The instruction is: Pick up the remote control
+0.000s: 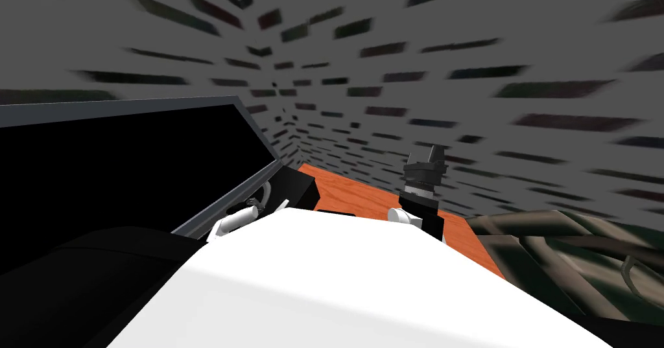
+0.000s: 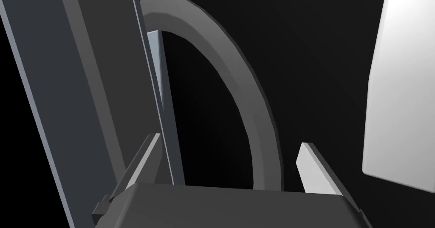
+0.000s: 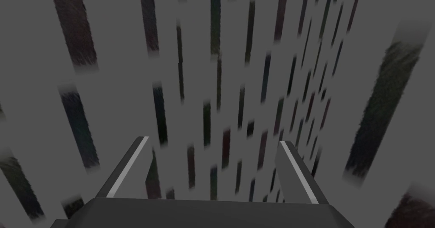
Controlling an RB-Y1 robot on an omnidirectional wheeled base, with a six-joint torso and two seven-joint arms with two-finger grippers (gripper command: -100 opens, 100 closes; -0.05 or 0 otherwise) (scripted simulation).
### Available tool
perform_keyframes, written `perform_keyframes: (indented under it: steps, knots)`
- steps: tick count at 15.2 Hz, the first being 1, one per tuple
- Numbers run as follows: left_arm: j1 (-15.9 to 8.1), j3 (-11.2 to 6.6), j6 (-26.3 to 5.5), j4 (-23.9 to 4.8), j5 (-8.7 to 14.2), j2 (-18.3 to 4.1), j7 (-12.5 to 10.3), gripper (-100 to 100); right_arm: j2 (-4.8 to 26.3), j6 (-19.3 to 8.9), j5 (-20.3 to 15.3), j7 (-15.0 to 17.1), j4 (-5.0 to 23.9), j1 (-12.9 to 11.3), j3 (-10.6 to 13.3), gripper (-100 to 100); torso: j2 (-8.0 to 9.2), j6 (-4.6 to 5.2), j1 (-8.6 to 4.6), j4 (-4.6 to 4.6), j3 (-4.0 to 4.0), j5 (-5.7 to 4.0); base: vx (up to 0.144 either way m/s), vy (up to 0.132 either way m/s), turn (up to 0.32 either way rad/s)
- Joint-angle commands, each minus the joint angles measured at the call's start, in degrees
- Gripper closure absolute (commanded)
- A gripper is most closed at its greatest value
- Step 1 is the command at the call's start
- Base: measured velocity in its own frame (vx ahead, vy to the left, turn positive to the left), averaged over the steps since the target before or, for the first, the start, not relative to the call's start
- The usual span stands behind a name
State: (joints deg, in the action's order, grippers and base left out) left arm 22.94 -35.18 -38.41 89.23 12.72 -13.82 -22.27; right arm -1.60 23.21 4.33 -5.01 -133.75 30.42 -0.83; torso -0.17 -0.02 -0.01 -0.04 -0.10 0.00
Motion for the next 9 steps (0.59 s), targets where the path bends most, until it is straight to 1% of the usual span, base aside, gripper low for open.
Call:
perform_keyframes:
  steps: [1, 2, 3, 4, 6, 7, 8, 9]
  knots:
    - [0.13, -1.45, -2.86, -1.35, 0.96, 0.61, -0.52, -100, 0.00, 0.00, 0.00, 0.00, 0.00, 0.00, 0.00, 0, 0.00, 0.00, 0.00, 0.00, 0.00, 0.00, 0.039, 0.021, -0.150]
    - [0.13, -1.45, -3.89, -1.35, 0.96, 0.61, -0.52, -100, 0.00, 0.00, 0.00, 0.00, 0.00, -0.01, 0.00, 0, 0.00, 0.02, 0.00, 0.00, 0.00, 0.00, 0.044, 0.032, -0.160]
    - [0.13, -1.45, -3.96, -1.35, 0.96, 0.61, -0.52, -100, 0.00, 0.00, 0.00, 0.00, 0.00, 0.00, 0.00, 0, -0.01, 0.02, 0.02, 0.00, 0.00, 0.00, 0.031, 0.028, -0.061]
    - [-0.07, -2.59, -6.22, -2.93, 1.47, 1.31, -0.97, -100, 0.00, 0.00, 0.00, 0.00, 0.00, 0.00, 0.00, 0, 0.00, 0.01, 0.02, 0.00, 0.00, 0.00, 0.043, 0.031, -0.140]
    - [-0.07, -2.59, -6.70, -2.93, 1.47, 1.31, -0.97, -100, 0.00, 0.00, 0.00, 0.00, 0.00, 0.00, 0.00, 0, -0.02, 0.02, 0.04, 0.00, -0.01, 0.01, 0.035, 0.031, -0.118]
    - [-0.26, -3.68, -8.75, -4.45, 1.96, 2.07, -1.40, -100, 0.00, 0.00, 0.00, 0.00, 0.00, 0.00, 0.00, 0, 0.01, 0.01, 0.02, 0.00, 0.00, 0.00, 0.036, 0.026, -0.154]
    - [-0.26, -3.68, -9.29, -4.45, 1.96, 2.07, -1.40, -100, 0.00, 0.00, 0.00, 0.00, 0.00, -0.01, 0.00, 0, 0.00, 0.03, 0.01, 0.00, 0.00, 0.01, 0.040, 0.034, -0.186]
    - [-0.43, -4.70, -10.92, -5.90, 2.41, 2.86, -1.81, -100, 0.00, 0.00, 0.00, 0.00, 0.00, 0.00, 0.00, 0, -0.01, 0.03, 0.02, 0.00, 0.00, 0.00, 0.048, 0.054, -0.188]
